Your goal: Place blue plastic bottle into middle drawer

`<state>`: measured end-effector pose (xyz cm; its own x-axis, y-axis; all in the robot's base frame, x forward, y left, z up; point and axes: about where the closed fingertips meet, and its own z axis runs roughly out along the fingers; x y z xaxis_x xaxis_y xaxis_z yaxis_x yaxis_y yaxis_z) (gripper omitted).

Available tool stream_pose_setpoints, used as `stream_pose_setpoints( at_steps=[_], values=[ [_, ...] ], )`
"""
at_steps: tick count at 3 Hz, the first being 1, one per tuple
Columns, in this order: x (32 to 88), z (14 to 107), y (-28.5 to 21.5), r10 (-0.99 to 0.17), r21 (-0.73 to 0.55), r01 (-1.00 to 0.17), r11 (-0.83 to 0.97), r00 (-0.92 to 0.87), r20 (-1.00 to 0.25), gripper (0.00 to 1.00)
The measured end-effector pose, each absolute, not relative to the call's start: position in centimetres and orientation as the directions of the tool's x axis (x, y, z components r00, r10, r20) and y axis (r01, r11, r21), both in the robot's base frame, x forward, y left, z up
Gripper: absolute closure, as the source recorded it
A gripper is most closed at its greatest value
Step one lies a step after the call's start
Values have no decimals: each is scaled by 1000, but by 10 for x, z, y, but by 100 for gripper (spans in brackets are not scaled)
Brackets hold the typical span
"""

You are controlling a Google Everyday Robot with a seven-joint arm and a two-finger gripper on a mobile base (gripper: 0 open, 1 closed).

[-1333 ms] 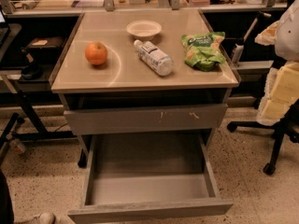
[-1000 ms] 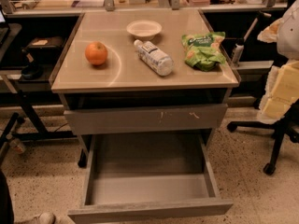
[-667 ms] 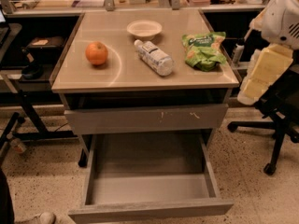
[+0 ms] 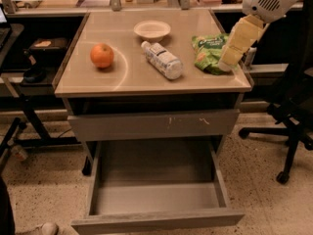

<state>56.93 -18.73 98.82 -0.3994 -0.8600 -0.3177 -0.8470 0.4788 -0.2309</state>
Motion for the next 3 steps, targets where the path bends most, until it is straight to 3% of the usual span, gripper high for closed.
stream_pose_setpoints(
  at_steps=[1,3],
  values=[
    [614,969,-177,-842,-183,-847,500,-425,-331,0],
    [619,957,-168,-841,-174,-853,493,-414,-349,0]
  ],
)
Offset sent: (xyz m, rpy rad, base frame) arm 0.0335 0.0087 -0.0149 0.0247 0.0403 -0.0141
